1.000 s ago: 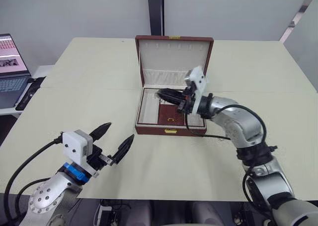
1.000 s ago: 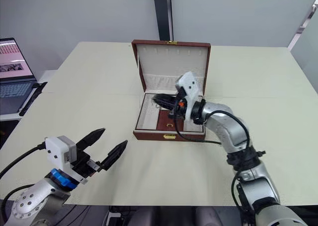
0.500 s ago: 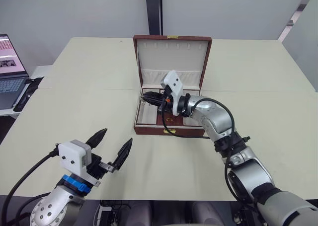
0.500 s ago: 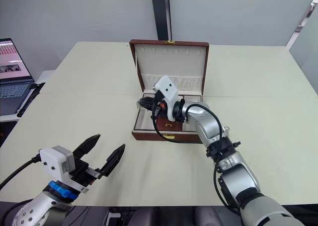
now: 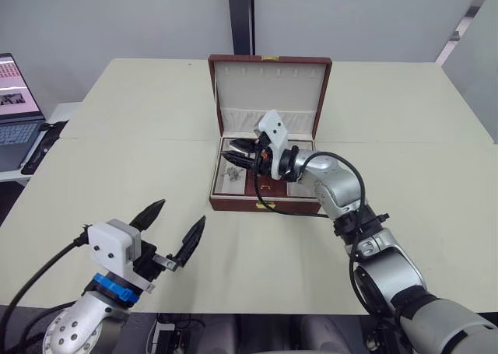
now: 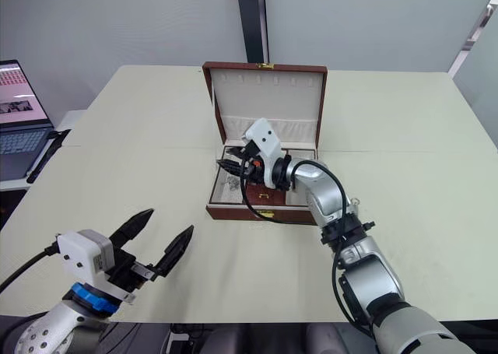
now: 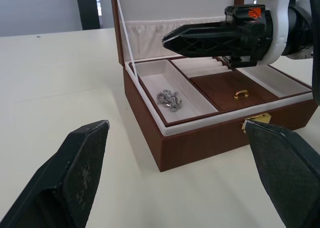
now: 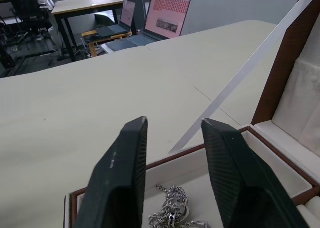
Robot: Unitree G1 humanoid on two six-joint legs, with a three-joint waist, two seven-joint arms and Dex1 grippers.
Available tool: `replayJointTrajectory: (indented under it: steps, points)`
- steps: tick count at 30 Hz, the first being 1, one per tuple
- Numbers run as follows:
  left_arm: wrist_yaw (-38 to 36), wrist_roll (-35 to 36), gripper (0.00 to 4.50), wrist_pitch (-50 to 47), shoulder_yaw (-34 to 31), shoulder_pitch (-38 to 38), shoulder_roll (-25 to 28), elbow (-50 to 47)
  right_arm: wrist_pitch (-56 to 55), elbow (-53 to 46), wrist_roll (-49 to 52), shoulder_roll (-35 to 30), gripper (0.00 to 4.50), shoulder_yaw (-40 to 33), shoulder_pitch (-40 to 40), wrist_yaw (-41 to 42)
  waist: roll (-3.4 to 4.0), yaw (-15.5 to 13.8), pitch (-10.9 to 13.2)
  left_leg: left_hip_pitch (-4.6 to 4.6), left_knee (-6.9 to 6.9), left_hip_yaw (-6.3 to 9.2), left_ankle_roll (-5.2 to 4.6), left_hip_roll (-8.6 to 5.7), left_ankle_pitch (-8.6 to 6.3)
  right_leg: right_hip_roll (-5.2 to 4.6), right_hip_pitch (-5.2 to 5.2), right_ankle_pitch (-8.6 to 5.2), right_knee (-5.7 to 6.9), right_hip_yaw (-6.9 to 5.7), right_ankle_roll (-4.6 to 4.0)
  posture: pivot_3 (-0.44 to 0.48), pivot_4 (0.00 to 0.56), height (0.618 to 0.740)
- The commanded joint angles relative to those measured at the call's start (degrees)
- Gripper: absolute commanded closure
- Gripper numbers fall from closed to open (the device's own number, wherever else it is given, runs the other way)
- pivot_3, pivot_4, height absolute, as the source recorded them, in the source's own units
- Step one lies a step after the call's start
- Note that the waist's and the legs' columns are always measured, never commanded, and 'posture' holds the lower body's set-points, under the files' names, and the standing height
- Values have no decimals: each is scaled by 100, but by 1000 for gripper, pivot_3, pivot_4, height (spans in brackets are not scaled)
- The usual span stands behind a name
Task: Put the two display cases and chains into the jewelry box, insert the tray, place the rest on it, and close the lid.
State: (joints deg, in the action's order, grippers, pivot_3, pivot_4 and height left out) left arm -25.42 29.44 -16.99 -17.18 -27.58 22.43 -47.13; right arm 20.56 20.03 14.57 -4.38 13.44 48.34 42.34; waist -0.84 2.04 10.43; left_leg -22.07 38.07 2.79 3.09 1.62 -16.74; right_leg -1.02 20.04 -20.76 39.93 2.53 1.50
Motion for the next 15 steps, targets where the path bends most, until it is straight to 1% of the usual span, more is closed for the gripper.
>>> replayJointTrajectory:
  steps: [1,2,5,6,8,11,15]
  points:
    - [74,290,0,-212,-213,223,192,-128,-16,-285,28,-2,1474,-118,50,54,0,0,0,0,0,0,0,0,0,0,0,0,0,0,0,0,150,740]
    - [88,334,0,-275,-233,295,233,-115,-9,-319,33,-21,1197,-120,33,79,0,0,0,0,0,-1,0,0,0,0,1,0,0,0,0,0,150,740]
    - [49,500,0,-503,-280,514,422,-9,71,-564,117,-201,180,-193,-101,206,0,-4,0,0,0,0,0,0,0,0,1,0,0,-1,0,0,150,740]
    - [-1,588,0,-633,-282,631,533,97,121,-713,194,-373,79,-286,-201,314,0,-14,0,-1,0,1,0,0,0,0,1,0,0,-2,0,0,150,740]
    - [-103,713,0,-813,-267,871,738,309,212,-1019,361,-726,79,-482,-429,546,-1,-57,0,-5,1,8,0,-2,0,-2,0,0,-2,-9,0,0,150,740]
    - [-310,852,0,-931,-357,1240,1033,663,297,-1428,597,-1324,79,-720,-826,943,-2,-45,1,-10,3,8,0,-11,0,-9,-3,0,-5,-10,0,0,150,740]
    - [-837,951,0,-979,-586,1458,1494,1209,404,-1845,971,-2217,79,-1162,-1416,1562,-3,-25,2,-9,0,7,0,-4,0,-4,0,0,-6,-10,0,0,150,740]
